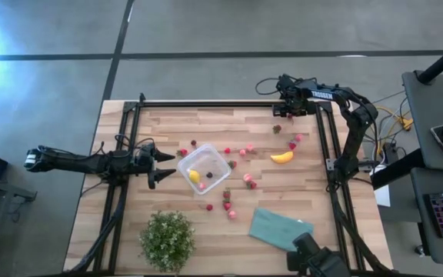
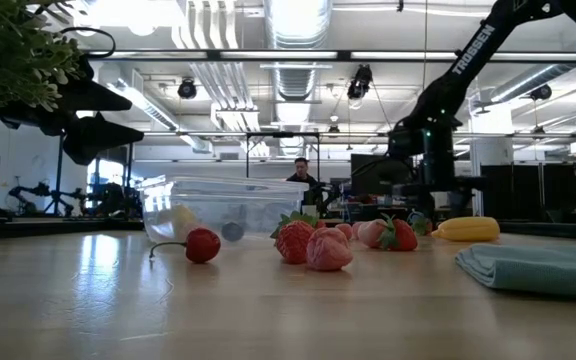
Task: Pick and placing Produce into tupperware
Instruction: Put the dark red cherry into the transparent bin
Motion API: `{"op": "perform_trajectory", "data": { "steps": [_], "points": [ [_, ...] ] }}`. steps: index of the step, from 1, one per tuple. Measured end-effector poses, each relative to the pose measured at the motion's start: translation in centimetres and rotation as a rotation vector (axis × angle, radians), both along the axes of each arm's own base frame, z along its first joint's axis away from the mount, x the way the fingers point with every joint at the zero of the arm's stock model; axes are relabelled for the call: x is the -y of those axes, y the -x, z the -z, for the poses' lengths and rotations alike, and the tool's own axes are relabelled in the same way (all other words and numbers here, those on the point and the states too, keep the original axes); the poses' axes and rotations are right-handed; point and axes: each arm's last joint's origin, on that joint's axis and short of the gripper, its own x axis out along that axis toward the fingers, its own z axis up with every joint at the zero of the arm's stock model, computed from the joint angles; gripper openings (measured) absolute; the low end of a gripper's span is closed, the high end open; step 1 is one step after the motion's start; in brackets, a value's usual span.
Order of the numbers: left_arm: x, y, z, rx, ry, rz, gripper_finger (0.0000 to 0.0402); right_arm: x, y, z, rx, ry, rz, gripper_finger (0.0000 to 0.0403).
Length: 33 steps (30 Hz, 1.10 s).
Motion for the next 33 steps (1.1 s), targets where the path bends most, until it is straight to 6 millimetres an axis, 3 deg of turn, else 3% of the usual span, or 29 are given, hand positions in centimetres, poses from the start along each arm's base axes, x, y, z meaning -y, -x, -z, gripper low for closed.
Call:
{"op": "perform_trajectory", "data": {
  "steps": [22,33],
  "points": [
    [0.0,0.0,0.0,0.0,0.0,0.0,0.0293,0.25,0.45,0.48,0.015,0.02,0.016,0.0108],
    [0.0,0.0,0.0,0.0,0.0,0.0,0.0293,-0.17,0.48,0.37,0.058,-0.024,0.008,0.0095]
  ]
}}
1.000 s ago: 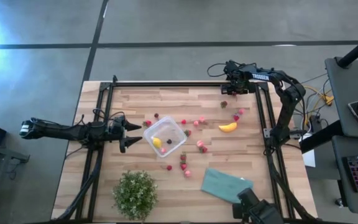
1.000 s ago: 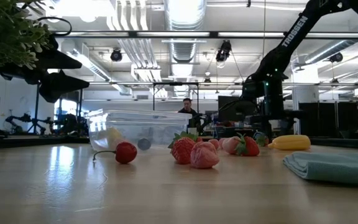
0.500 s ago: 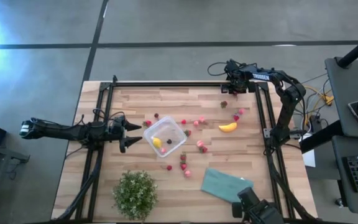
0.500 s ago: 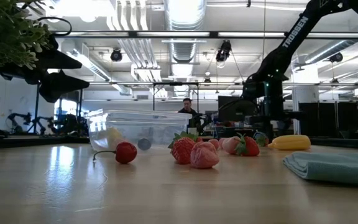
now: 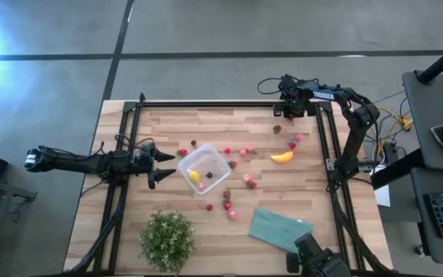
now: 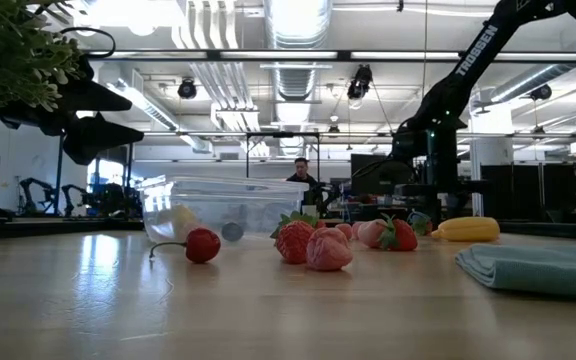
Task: Pick and placing Produce into tupperware
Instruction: Put the dark red cherry into the transparent bin
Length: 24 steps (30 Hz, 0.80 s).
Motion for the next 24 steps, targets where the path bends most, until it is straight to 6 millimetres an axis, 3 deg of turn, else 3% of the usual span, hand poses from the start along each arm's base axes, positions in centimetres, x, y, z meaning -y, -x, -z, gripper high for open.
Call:
{"op": "perform_trajectory", "data": {
  "steps": [4,11,18,24],
  "points": [
    [0.0,0.0,0.0,0.001,0.0,0.0,0.0293,-0.6,-0.1,-1.2,0.039,-0.003,-0.014,0.0095],
    [0.0,0.0,0.0,0.0,0.0,0.0,0.0293,-3.3,-1.3,-5.7,0.186,0.02,-0.153,0.0092],
    [0.0,0.0,0.0,0.001,0.0,0.0,0.0293,-10.6,-6.4,-10.0,0.469,-0.012,-0.45,0.0092],
    [0.0,0.0,0.0,0.0,0.0,0.0,0.0293,-16.7,-12.2,-10.9,0.669,0.014,-0.551,0.0091]
  ]
}}
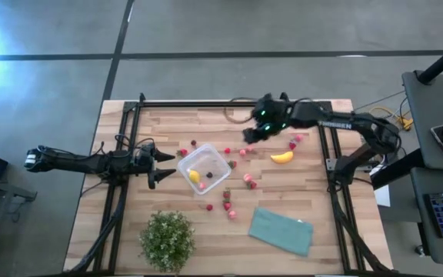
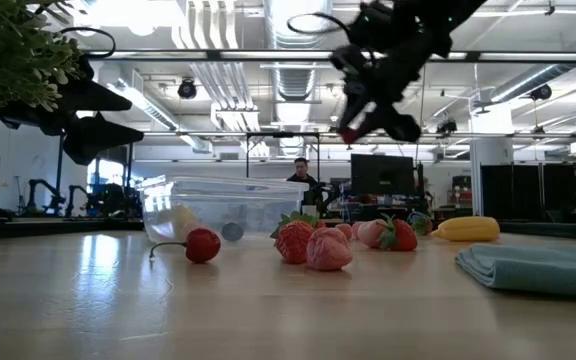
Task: Pick and placing Produce into tupperware
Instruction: Put the dark red cherry into the transparent bin
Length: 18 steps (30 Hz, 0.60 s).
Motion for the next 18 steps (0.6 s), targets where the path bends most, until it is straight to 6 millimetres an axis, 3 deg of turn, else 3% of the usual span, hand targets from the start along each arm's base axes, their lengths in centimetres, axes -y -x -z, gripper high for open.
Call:
{"op": "perform_trajectory", "data": {
  "steps": [6,14,18],
  "points": [
    [0.0,0.0,0.0,0.002,0.0,0.0,0.0293,-2.8,-5.7,0.9,0.12,-0.042,-0.032,0.0091],
    [0.0,0.0,0.0,0.002,0.0,0.0,0.0293,-5.1,-12.8,2.8,0.065,-0.023,-0.157,0.0098],
    [0.0,0.0,0.0,0.001,0.0,0.0,0.0293,-5.6,-14.9,3.1,-0.029,0.042,-0.201,0.0122]
  ]
}}
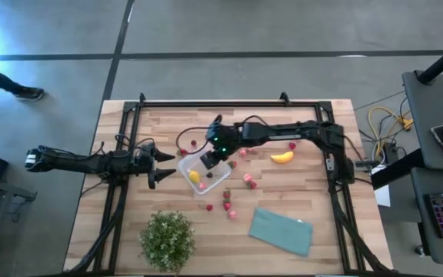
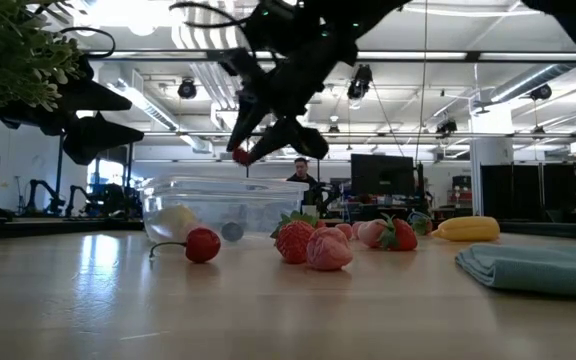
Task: Pick and placing Produce into tupperware
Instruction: Put the dark red cherry into the transparent bin, then put the pink peach into the transparent bin
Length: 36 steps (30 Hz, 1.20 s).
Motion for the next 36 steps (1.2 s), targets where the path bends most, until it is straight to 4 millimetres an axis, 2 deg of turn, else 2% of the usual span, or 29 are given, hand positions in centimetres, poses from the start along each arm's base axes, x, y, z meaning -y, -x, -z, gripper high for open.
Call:
{"op": "perform_trajectory", "data": {
  "steps": [6,12,16,18,23,28,31,36],
  "points": [
    [0.0,0.0,0.0,-0.001,0.0,0.0,0.0293,-0.3,-1.5,-0.5,-0.12,0.079,-0.016,0.0177],
    [0.0,0.0,0.0,-0.001,0.0,0.0,0.0293,-0.7,-1.2,-3.4,-0.17,0.199,0.023,0.0224],
    [0.0,0.0,0.0,-0.001,0.0,0.0,0.0293,-0.6,0.8,-5.5,-0.257,0.233,0.033,0.0243],
    [0.0,0.0,0.0,0.0,0.0,0.0,0.0293,-0.2,2.1,-5.8,-0.335,0.236,0.019,0.0247],
    [0.0,0.0,0.0,-0.001,0.0,0.0,0.0293,0.8,5.2,-5.4,-0.55,0.246,0.075,0.0243],
    [0.0,0.0,0.0,0.0,0.0,0.0,0.0293,1.6,8.5,-4.9,-0.651,0.252,0.156,0.024],
    [0.0,0.0,0.0,-0.001,0.0,0.0,0.0293,2.5,11.1,-4.4,-0.69,0.234,0.224,0.024],
    [0.0,0.0,0.0,0.0,0.0,0.0,0.0293,4.9,16.7,-3.7,-0.679,0.187,0.403,0.024]
  ]
}}
